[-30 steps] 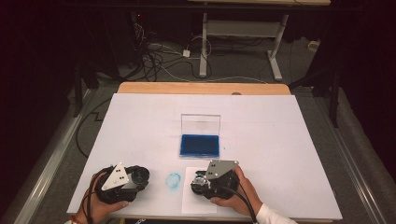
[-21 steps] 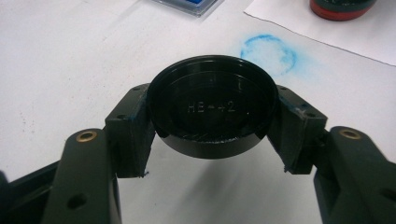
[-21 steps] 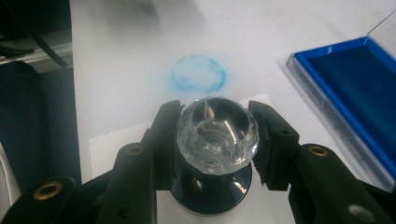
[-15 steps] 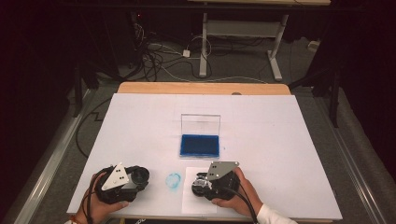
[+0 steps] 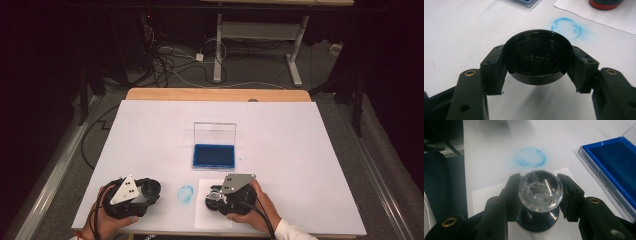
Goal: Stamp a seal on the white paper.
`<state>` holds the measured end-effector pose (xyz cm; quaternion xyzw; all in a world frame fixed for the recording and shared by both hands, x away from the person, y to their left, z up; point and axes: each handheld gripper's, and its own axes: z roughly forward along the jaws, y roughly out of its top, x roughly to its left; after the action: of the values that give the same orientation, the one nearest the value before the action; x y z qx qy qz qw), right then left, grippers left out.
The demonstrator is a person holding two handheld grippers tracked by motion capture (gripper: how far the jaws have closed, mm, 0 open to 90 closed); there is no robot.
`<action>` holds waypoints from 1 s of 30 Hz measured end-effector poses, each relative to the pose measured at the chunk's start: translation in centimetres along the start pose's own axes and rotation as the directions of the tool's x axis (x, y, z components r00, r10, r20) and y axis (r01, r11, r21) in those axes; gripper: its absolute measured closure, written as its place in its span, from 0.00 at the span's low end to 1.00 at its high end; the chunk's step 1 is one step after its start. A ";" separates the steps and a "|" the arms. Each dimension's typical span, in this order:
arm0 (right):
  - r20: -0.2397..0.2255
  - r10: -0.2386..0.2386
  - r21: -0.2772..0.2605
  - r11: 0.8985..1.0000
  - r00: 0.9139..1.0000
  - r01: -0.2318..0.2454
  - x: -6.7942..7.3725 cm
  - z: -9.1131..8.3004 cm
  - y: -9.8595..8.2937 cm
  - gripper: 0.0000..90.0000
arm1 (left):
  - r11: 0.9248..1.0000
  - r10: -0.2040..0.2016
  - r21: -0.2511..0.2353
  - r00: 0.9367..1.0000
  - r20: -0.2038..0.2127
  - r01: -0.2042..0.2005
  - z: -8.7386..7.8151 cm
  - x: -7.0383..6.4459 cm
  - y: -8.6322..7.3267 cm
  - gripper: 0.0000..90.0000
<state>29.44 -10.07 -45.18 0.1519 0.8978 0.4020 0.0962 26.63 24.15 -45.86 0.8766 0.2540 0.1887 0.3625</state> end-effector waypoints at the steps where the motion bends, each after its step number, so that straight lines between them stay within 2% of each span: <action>1: 0.003 -0.003 0.001 1.000 1.000 0.003 0.1 0.0 0.0 0.63 | 1.000 -0.001 0.000 1.000 -0.001 0.001 0.0 0.0 0.0 0.40; 4: 0.016 -0.020 0.004 1.000 1.000 0.020 0.3 0.0 0.1 0.63 | 1.000 -0.001 0.003 1.000 -0.003 0.001 0.0 0.0 0.0 0.40; 7: 0.008 -0.019 0.002 1.000 1.000 0.019 0.1 0.0 0.0 0.63 | 1.000 -0.001 0.002 1.000 -0.004 0.001 0.0 0.0 0.0 0.40; 16: 0.033 -0.037 0.014 0.999 0.999 0.037 0.5 0.0 0.2 0.63 | 1.000 -0.002 0.002 1.000 -0.001 0.002 0.0 0.1 0.0 0.40; 20: 0.025 -0.029 0.011 1.000 0.999 0.029 0.4 0.0 0.1 0.63 | 1.000 -0.001 0.002 1.000 0.001 0.001 0.0 0.1 0.0 0.40; 23: 0.049 -0.053 0.025 0.998 0.997 0.052 0.9 0.0 0.3 0.63 | 1.000 -0.002 0.002 1.000 0.002 0.002 0.0 0.1 0.0 0.40; 24: 0.049 -0.053 0.028 0.998 0.997 0.052 0.9 0.0 0.4 0.63 | 1.000 -0.002 0.003 1.000 0.001 0.002 0.0 0.1 0.0 0.40; 26: 0.033 -0.025 0.019 1.000 0.999 0.025 0.5 0.0 0.2 0.63 | 1.000 -0.002 0.002 1.000 0.003 0.002 0.0 0.1 0.0 0.40; 30: 0.028 -0.026 0.019 0.999 0.999 0.025 0.4 0.0 0.2 0.63 | 1.000 -0.001 0.003 1.000 0.003 0.001 0.1 0.0 0.0 0.40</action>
<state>29.14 -9.79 -45.08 0.1470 0.9020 0.3900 0.1123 26.68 24.11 -45.89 0.8774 0.2542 0.1868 0.3615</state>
